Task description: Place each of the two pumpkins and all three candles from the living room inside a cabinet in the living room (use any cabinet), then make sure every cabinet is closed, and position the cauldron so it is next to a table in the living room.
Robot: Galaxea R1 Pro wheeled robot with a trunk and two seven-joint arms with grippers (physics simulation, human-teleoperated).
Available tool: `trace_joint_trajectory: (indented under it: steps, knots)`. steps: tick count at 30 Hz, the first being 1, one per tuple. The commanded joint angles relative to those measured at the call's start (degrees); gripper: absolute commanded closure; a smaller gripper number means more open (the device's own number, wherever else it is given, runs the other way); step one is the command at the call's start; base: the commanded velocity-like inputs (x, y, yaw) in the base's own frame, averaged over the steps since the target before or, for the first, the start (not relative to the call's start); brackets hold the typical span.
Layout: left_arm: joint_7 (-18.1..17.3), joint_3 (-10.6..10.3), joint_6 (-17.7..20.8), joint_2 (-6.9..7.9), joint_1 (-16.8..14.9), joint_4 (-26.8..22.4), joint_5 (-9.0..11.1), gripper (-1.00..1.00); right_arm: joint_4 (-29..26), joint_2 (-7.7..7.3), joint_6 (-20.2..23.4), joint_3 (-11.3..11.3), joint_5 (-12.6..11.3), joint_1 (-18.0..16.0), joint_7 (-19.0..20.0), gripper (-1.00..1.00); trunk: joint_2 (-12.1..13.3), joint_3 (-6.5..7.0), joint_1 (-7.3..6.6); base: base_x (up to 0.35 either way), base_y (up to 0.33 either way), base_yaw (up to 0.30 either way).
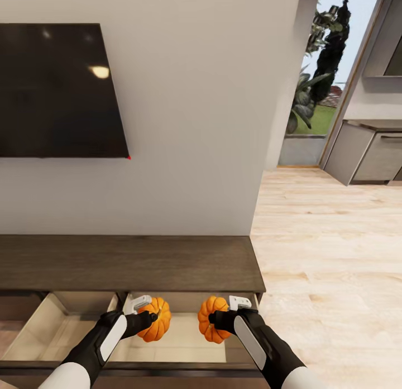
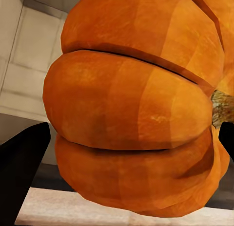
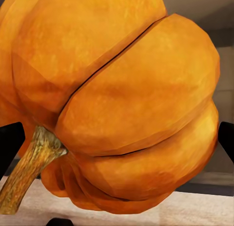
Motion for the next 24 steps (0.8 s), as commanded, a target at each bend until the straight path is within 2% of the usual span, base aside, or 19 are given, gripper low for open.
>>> trace_joint_trajectory:
  steps: [1, 10, 18, 24]
  knots:
    - [0.5, -0.3, 0.2, 0.1, 0.0, -0.1, 0.6, 1.0, -0.1, -0.02, 0.1, 0.2, -0.6, 0.0, -0.6, 1.0, -0.4, -0.23, 0.22, 0.0, 0.0, 0.019]
    - [0.6, -0.3, 0.2, 0.21, 0.0, -0.1, 0.6, 1.0, -0.1, -0.03, 0.2, 0.2, -0.6, 0.0, -0.6, 1.0, -4.1, -1.83, 2.2, 0.0, 0.0, 0.129]
    - [0.5, -0.3, 0.2, 0.06, 0.0, -0.1, 0.6, 1.0, -0.1, -0.03, 0.2, 0.2, -0.7, 0.0, -0.6, 1.0, -7.3, -3.25, 3.96, 0.0, 0.0, 0.007]
    - [0.5, -0.3, 0.2, 0.01, 0.0, -0.1, 0.6, 1.0, 0.0, -0.03, 0.2, 0.2, -0.7, 0.0, -0.6, 1.0, -9.7, -4.19, 5.27, 0.0, 0.0, -0.106]
